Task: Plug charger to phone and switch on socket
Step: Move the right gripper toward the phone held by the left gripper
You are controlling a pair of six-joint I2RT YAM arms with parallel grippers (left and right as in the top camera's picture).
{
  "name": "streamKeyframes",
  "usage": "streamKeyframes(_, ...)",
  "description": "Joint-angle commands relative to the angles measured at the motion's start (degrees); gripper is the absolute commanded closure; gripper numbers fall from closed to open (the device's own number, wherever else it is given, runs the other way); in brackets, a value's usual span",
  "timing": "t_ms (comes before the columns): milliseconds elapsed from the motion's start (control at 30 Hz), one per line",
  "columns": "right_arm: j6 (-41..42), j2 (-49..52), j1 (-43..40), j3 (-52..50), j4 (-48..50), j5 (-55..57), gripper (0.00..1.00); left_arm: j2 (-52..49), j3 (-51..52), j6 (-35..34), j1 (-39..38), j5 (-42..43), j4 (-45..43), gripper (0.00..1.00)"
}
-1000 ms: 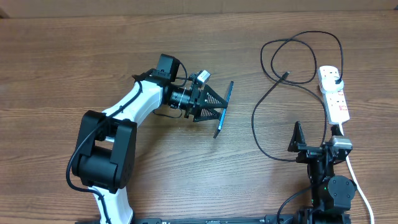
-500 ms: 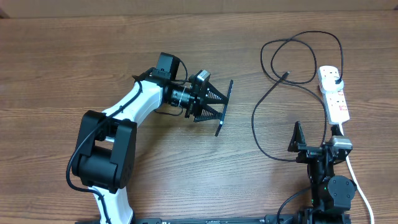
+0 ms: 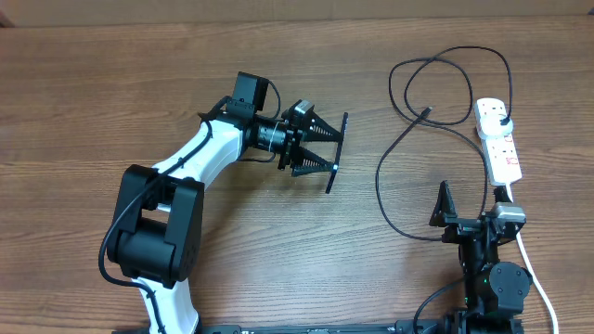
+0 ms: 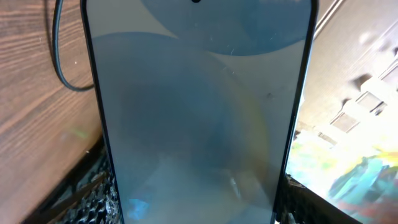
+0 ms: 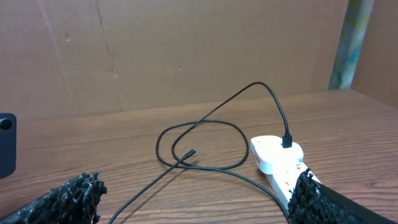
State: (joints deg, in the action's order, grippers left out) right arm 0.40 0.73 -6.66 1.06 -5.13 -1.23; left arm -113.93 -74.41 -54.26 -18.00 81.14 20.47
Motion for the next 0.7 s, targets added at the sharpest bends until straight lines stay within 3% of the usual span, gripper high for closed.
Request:
streamKeyframes(0, 9.92, -0.57, 0.22, -0.61, 0.44, -1.46, 0.0, -0.48, -1.09, -6.29, -0.33, 2.91, -1.03, 0.39)
streamKeyframes(167, 38.25, -0.57, 0.22, -0.61, 1.4, -11.34, 0.0, -0.48, -1.09, -10.12, -0.33, 0.87, -1.64, 0.39)
streamKeyframes(200, 45.4, -0.57, 0.22, -0.61, 1.9, -17.46, 0.0, -0.48, -1.09, -10.8, -0.33, 0.68, -2.23, 0.39)
streamKeyframes(433, 59.28, -0.57, 0.22, -0.61, 1.88, -47.39, 0.0, -0.48, -1.09, -15.45, -0.28, 0.72, -5.42, 0.39)
streamKeyframes(500, 62.27, -0.57, 0.22, -0.61, 1.88, -50.97, 0.0, -0.48, -1.09, -16.74, -0.28, 0.63, -6.86, 0.39)
streamKeyframes(667, 79.82, -0.57, 0.2, -0.61, 1.88, -51.65, 0.0, -0.48, -1.09, -18.62, -0.28, -0.52, -8.79, 0.39)
